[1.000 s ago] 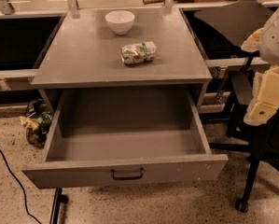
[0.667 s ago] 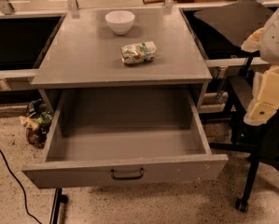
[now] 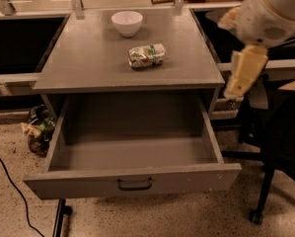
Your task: Place 7up can into top drawer
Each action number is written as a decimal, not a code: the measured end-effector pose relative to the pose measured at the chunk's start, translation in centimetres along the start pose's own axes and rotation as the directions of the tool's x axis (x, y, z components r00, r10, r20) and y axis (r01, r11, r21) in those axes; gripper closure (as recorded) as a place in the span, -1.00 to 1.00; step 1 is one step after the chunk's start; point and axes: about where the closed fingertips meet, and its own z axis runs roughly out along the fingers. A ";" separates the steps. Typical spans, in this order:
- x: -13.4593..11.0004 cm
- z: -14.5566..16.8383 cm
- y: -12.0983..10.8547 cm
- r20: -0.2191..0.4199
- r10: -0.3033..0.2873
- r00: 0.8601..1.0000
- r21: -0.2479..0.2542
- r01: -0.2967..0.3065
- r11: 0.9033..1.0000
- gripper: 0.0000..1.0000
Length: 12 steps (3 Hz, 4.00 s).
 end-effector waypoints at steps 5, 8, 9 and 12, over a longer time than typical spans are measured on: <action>-7.3 9.5 -9.7 0.194 -0.152 0.969 0.074 0.140 0.987 -1.00; -9.8 17.1 -14.0 0.255 -0.162 0.953 0.091 0.143 0.986 -1.00; -9.4 19.4 -15.2 0.205 -0.182 0.962 0.096 0.165 0.982 -1.00; -9.4 24.5 -17.9 0.189 -0.177 0.966 0.103 0.160 0.982 -0.70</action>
Offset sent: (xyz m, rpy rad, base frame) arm 0.1206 0.0877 -0.0297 0.1602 -0.0118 0.2099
